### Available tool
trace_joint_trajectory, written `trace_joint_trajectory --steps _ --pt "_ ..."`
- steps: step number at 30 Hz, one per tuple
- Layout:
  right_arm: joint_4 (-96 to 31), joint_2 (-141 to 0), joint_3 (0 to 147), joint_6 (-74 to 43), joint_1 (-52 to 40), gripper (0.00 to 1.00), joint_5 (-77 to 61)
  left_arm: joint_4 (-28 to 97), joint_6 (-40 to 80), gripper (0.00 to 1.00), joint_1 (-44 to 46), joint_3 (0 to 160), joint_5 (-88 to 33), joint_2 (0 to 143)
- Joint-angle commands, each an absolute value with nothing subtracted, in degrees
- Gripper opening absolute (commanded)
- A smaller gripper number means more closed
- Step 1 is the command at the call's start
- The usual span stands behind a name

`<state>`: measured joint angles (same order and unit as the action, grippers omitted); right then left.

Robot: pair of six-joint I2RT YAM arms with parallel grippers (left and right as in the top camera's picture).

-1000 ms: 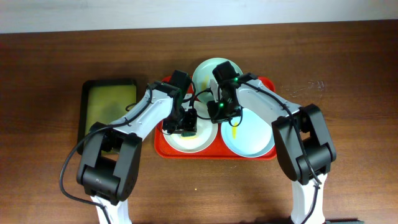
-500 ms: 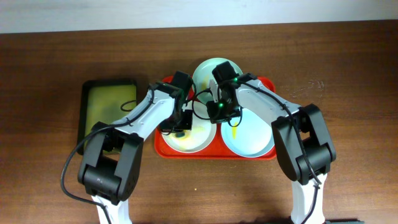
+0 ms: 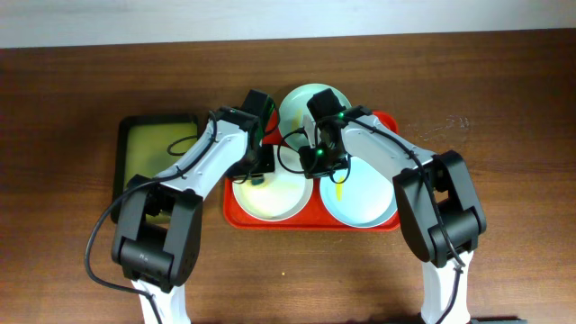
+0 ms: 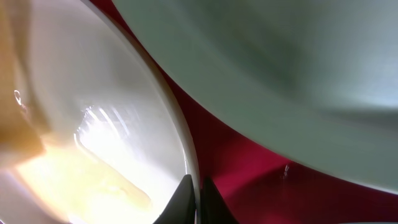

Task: Clean dirty plates on tray and stack at the side
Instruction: 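Regrasp the sponge with the left gripper and scrub the plate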

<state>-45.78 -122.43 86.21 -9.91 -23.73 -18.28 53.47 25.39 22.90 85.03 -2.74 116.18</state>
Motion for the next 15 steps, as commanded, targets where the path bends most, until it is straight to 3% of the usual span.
trace_joint_trajectory --steps 1,8,15 --pt "-46.02 -123.28 84.95 -9.47 -24.03 0.04 -16.01 51.83 27.42 0.0 22.61 86.11 -10.74 117.23" --pt "-46.0 -123.28 84.95 -9.47 -24.03 0.04 -16.01 47.44 27.59 0.0 22.59 79.9 -8.88 117.43" --pt "-46.02 -123.28 84.95 -9.45 -24.03 0.04 -15.99 53.69 27.62 0.0 22.33 78.85 13.78 117.38"
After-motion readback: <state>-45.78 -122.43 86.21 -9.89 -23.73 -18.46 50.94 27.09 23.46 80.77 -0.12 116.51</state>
